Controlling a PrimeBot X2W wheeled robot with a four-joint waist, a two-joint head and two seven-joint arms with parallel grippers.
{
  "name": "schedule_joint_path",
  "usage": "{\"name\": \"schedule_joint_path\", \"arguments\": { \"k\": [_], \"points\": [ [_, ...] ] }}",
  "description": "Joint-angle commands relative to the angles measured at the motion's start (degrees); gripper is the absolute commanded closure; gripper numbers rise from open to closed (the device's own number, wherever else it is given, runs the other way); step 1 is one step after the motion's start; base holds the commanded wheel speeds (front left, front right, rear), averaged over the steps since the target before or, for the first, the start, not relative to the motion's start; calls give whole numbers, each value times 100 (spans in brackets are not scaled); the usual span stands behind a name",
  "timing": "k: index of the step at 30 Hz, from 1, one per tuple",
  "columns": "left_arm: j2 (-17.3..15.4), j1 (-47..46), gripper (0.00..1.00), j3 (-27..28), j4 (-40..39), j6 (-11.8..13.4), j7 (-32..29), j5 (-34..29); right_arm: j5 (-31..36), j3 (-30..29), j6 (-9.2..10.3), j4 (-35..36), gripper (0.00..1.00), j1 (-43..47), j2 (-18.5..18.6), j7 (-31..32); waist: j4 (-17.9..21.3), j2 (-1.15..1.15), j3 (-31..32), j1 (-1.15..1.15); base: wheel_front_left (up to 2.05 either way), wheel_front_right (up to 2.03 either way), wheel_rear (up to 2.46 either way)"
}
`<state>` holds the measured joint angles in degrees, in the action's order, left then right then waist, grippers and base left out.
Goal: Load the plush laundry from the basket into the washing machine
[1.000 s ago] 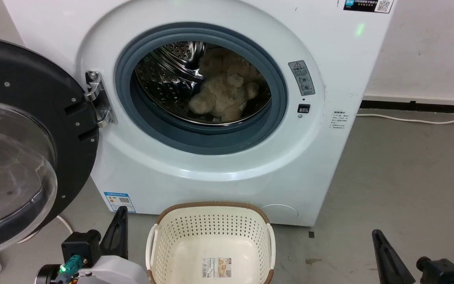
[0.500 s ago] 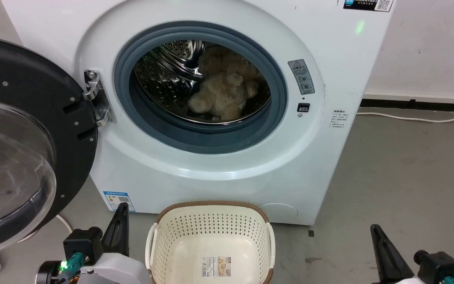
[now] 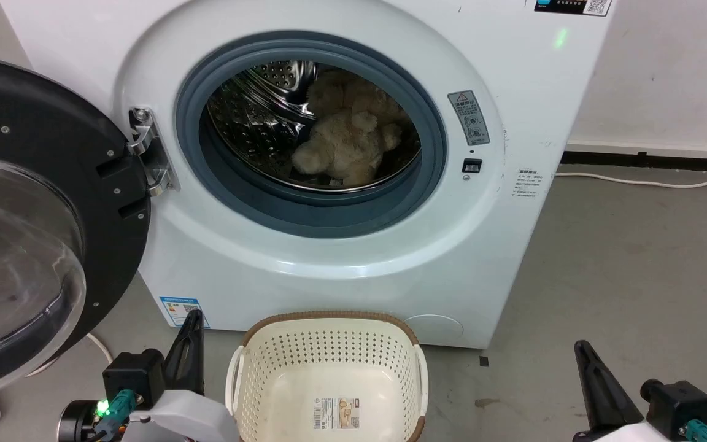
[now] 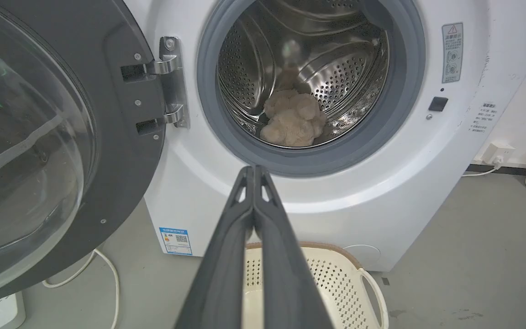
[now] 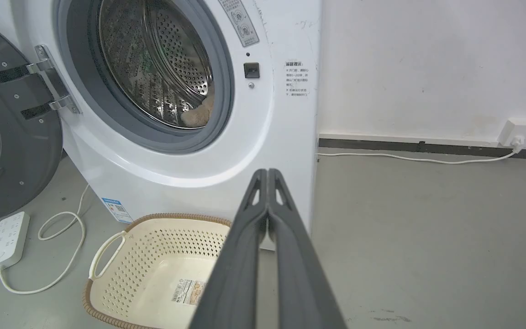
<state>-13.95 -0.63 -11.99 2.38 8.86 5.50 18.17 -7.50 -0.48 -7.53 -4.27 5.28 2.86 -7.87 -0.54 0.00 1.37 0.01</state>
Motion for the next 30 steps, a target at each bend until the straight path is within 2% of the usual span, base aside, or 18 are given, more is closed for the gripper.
{"name": "schedule_joint_path", "arguments": {
  "k": [1,30],
  "points": [
    [56,26,100,65,-32,-53,-32,-108,61,12,2,46,100,-90,1,35,1,0,-4,0,0,0,0],
    [483,41,100,526,-116,-392,-243,-803,341,26,3,201,100,-268,1,341,23,0,-58,0,0,0,0]
  ]
}}
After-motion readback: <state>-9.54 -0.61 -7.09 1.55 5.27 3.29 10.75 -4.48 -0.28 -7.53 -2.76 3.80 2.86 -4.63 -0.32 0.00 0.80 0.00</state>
